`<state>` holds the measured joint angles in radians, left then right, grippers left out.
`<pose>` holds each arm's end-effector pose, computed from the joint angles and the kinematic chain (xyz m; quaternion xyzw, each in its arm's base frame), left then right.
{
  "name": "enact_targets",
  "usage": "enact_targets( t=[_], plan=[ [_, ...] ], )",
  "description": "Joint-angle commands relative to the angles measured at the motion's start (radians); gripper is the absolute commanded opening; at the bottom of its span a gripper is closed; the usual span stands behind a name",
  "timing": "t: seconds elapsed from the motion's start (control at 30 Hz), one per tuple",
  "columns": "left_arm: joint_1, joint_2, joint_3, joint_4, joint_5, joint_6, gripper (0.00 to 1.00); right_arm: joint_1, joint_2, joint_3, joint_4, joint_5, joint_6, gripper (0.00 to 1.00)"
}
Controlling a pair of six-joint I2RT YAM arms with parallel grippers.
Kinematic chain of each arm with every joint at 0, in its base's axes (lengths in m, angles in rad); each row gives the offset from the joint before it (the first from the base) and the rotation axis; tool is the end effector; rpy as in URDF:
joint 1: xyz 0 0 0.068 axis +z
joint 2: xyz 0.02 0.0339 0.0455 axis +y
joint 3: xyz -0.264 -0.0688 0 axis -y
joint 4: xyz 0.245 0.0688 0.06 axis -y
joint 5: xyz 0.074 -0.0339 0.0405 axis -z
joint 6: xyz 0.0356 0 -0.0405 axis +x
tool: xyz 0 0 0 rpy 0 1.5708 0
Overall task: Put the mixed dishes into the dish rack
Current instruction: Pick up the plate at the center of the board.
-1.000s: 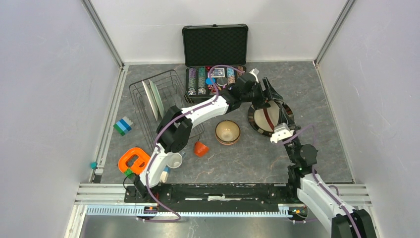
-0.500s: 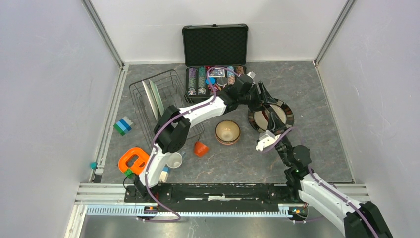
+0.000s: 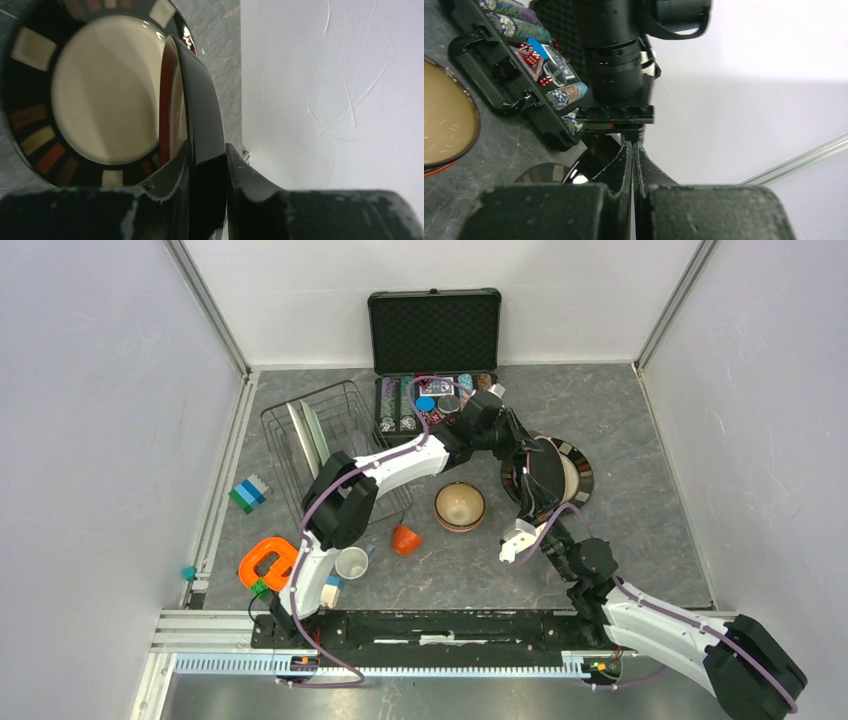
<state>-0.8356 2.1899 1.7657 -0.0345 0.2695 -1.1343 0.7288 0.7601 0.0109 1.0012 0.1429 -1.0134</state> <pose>0.3406 -0.3908 0.2344 -0.0551 0.8428 -0.4989 0.1941 0.1188 0.0993 0.1997 -0.4312 0.4367 -0.1551 0.7742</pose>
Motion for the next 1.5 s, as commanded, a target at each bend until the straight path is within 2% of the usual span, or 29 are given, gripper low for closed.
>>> enact_targets(
  t=[0.0,0.1,0.2,0.27,0.33,0.37,0.5,0.6,0.7,0.83,0.97,1.17,1.47],
  plan=[
    [0.016,-0.047,-0.021,0.031,0.003,0.061,0.09,0.03,0.023,-0.111,0.15,0.044,-0.037,0.0],
    [0.019,-0.048,-0.026,0.062,0.006,0.065,0.02,0.04,0.045,-0.125,0.196,0.069,-0.02,0.0],
    [0.019,-0.047,-0.026,0.062,0.008,0.075,0.02,0.042,0.057,-0.128,0.263,0.121,0.052,0.02],
    [0.021,-0.048,-0.026,0.064,0.01,0.084,0.02,0.041,0.048,-0.122,0.297,0.175,0.13,0.11],
    [0.023,-0.05,-0.029,0.086,0.026,0.096,0.02,0.041,0.038,-0.112,0.322,0.251,0.195,0.3],
    [0.023,-0.051,-0.027,0.089,0.029,0.107,0.02,0.041,0.032,-0.101,0.321,0.294,0.22,0.36],
    [0.023,-0.06,-0.025,0.109,0.042,0.139,0.02,0.039,0.027,-0.031,0.203,0.396,0.307,0.48],
    [0.023,-0.066,-0.025,0.113,0.048,0.155,0.02,0.034,0.041,0.042,0.105,0.539,0.42,0.61],
    [0.023,-0.068,-0.023,0.12,0.062,0.164,0.02,-0.002,0.052,0.098,-0.011,0.608,0.542,0.68],
    [0.023,-0.073,-0.026,0.137,0.081,0.175,0.02,-0.11,0.056,0.202,-0.287,0.584,0.792,0.71],
    [0.023,-0.085,-0.031,0.161,0.093,0.189,0.02,-0.253,0.057,0.274,-0.502,0.472,1.009,0.73],
    [0.023,-0.097,-0.023,0.217,0.137,0.186,0.02,-0.393,0.087,0.338,-0.654,0.288,1.191,0.73],
    [0.03,-0.144,-0.02,0.248,0.182,0.194,0.02,-0.502,0.081,0.384,-0.815,0.298,1.339,0.74]
  ],
)
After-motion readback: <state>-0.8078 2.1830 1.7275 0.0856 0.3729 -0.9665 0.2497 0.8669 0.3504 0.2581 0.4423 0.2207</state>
